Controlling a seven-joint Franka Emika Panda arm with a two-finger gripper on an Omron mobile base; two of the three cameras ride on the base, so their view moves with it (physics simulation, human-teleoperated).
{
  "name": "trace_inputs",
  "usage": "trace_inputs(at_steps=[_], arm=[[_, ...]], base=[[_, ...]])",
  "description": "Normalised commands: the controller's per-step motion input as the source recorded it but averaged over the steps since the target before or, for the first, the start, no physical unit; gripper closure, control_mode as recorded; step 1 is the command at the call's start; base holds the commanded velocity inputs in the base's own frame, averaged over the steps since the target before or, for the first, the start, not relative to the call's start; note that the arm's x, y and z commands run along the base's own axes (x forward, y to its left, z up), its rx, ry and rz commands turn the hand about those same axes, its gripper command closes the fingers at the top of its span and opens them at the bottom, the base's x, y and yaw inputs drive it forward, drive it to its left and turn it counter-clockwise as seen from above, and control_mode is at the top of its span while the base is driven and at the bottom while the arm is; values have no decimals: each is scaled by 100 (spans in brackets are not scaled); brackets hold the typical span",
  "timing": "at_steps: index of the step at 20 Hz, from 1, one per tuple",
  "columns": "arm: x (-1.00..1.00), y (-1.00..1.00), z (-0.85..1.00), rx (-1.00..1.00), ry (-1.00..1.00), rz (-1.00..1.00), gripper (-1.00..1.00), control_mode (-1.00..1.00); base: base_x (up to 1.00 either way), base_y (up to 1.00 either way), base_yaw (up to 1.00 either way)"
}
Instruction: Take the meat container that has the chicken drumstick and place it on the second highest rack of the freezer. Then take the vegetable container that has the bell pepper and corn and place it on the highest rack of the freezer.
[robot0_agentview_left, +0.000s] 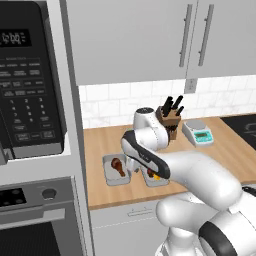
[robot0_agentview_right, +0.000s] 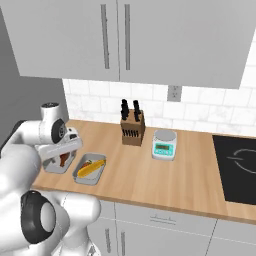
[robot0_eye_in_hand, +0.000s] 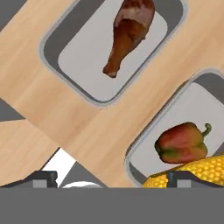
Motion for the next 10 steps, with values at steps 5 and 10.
trace_inputs(at_steps=[5, 10], arm=[[15, 56, -34, 0, 0, 15, -100, -100], [13, 39, -24, -2, -1, 23, -100, -100]], base=[[0, 0, 0], [0, 0, 0]])
